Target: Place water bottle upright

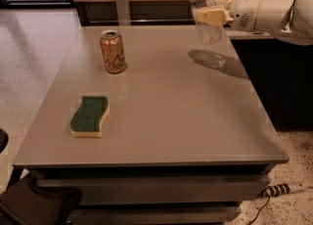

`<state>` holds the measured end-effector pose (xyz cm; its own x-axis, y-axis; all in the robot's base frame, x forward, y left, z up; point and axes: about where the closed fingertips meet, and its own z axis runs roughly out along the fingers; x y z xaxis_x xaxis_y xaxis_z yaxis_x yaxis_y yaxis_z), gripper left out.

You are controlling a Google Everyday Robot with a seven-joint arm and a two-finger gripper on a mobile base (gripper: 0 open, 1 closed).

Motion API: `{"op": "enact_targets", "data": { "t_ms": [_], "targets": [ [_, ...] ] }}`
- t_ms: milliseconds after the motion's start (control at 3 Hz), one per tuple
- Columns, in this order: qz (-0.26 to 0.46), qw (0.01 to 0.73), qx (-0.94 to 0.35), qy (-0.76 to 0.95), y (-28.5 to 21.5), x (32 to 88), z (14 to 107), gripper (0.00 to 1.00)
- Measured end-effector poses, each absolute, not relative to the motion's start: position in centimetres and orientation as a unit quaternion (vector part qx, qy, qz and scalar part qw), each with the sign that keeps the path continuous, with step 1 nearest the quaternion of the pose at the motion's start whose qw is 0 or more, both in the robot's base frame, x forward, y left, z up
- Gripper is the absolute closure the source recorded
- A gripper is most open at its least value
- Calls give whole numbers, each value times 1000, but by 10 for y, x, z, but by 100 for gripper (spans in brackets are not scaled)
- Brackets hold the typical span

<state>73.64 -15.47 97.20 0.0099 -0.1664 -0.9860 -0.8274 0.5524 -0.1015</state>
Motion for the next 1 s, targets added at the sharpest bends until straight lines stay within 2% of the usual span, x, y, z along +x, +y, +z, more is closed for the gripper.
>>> {"op": "enact_targets", "data": {
  "t_ms": [1000],
  "targets": [
    [320,635,-349,610,-161,742,948,100]
  ]
}}
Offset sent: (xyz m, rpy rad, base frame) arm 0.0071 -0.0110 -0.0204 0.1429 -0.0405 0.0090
